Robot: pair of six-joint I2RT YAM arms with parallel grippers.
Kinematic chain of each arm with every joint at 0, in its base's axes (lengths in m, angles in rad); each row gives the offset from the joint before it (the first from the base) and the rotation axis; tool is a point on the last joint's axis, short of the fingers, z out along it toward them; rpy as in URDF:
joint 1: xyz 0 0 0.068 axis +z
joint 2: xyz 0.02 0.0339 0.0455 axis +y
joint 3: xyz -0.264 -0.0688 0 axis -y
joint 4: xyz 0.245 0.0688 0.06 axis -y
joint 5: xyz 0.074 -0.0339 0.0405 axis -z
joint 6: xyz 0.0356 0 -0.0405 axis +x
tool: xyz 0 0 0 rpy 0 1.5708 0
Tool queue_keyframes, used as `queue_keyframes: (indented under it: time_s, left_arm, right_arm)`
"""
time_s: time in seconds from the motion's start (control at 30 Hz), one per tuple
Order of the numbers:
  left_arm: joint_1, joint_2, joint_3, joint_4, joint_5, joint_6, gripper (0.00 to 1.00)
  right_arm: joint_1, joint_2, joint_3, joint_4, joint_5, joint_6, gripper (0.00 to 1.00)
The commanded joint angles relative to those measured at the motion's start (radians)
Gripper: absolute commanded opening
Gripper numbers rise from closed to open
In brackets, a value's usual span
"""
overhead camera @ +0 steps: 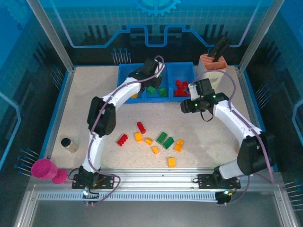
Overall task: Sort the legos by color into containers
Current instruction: Place the lego in the container.
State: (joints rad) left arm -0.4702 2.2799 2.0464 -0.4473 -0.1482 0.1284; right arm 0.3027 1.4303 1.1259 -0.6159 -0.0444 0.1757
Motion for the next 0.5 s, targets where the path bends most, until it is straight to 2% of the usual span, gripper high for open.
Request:
queue_keyframes:
  time_s: [0.0, 0.1, 0.2, 0.47]
  left_arm:
    - [0.005, 0.131, 0.173, -0.085, -0.055, -0.053, 0.12]
    - [0.007, 0.26, 0.376, -0.152, -0.062, -0.057, 0.12]
    - [0.007, 0.352, 0.507, -0.171, -0.062, -0.052, 0.14]
    - [0.007, 0.417, 0.509, -0.102, -0.037, -0.075, 0.18]
  right_arm:
    - [0.024, -0.063, -0.047, -0.002, -0.016, 0.046, 0.57]
    - [0.043, -0.103, -0.082, -0.009, -0.023, 0.065, 0.57]
    - [0.064, -0.128, -0.106, 0.003, -0.029, 0.088, 0.57]
    - [0.135, -0.092, -0.089, 0.022, -0.009, 0.097, 0.58]
